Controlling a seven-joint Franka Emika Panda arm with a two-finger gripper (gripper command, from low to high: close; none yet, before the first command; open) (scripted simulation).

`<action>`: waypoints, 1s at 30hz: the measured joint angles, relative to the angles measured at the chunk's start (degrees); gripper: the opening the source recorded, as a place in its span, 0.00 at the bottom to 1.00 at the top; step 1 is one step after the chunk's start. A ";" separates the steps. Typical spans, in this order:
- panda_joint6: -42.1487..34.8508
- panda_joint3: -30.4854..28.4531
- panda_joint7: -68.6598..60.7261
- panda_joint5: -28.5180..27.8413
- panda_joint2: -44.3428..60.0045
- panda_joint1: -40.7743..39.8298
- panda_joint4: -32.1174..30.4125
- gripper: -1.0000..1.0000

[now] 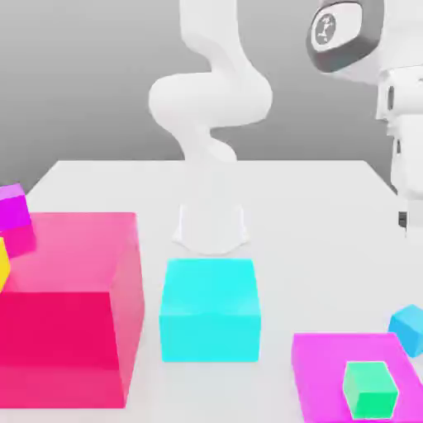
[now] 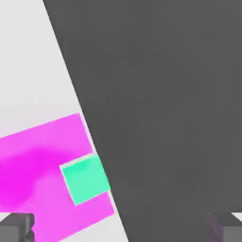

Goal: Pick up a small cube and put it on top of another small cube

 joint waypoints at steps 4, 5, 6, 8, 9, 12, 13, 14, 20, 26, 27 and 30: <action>3.26 2.35 -10.39 0.13 7.79 3.66 -1.31 0.50; 4.10 3.21 -13.10 0.33 9.69 3.98 -1.65 0.50; 4.94 4.24 -15.83 0.54 11.59 4.21 -1.99 0.50; 6.61 6.73 -21.28 0.96 15.34 4.63 -2.67 0.50; 7.72 7.20 -22.52 0.46 17.30 5.00 -2.70 0.50; 12.10 4.65 -21.08 -3.36 23.53 7.57 -1.70 0.50; 13.69 3.17 -20.14 -4.75 25.64 8.81 -1.26 0.50; 14.93 1.97 -19.39 -5.83 27.27 9.81 -0.91 0.00; 15.40 1.47 -18.91 -6.52 28.10 10.19 -0.73 0.00; 8.03 6.68 -23.79 0.79 18.55 5.84 -2.68 0.00; 6.47 5.40 -22.14 1.26 17.61 5.04 -2.13 0.00; 2.06 0.53 -15.33 1.67 15.58 2.35 0.08 0.00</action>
